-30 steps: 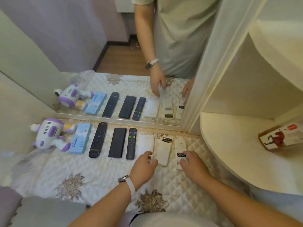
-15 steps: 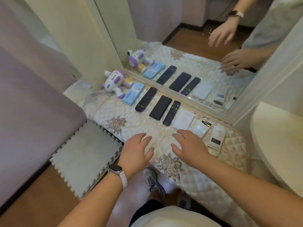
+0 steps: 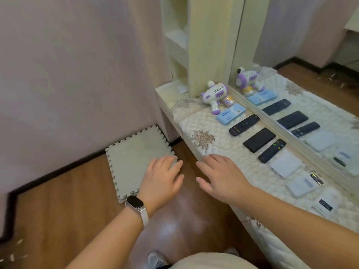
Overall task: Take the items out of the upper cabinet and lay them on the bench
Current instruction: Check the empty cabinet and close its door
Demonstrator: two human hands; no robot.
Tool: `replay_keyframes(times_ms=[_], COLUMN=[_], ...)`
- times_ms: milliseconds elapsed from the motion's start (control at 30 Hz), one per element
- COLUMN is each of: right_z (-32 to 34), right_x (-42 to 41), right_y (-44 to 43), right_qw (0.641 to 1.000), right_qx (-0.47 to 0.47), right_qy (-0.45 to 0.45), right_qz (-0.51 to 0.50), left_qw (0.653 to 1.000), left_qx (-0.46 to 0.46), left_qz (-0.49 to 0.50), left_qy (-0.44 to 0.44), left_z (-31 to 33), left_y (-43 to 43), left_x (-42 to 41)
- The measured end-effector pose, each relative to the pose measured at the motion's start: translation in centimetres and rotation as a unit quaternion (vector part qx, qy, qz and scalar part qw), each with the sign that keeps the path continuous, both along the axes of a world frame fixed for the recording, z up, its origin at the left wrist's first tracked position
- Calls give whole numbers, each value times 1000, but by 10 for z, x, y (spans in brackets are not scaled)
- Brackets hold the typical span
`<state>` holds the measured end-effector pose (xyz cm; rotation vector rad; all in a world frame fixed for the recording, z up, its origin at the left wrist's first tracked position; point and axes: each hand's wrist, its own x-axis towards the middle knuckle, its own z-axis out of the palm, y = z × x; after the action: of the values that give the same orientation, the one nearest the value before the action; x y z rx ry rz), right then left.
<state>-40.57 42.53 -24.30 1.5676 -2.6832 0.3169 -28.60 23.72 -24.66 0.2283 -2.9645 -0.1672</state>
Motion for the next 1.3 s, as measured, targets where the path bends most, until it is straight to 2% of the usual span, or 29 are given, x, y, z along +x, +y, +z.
replay_keyframes(times_ms=[267,500,900,1300], right_z=[25,40,43,43], right_x=[77,145,241,264], right_y=[-154,-281,-453,-637], right_qw=[996,983,936,887], right_qx=[16,-25,-48,-78], right_qy=[44,66,61,19], right_qz=[79,170,343,454], left_qw=[994,978,923,853], left_qx=[-6,-22,-26,-53], left_qz=[78,174,377,520], left_qy=[71,117,76,14], left_z=[15,23,38,62], left_y=[-134,-225,-308,-421], left_x=[106,202,345,373])
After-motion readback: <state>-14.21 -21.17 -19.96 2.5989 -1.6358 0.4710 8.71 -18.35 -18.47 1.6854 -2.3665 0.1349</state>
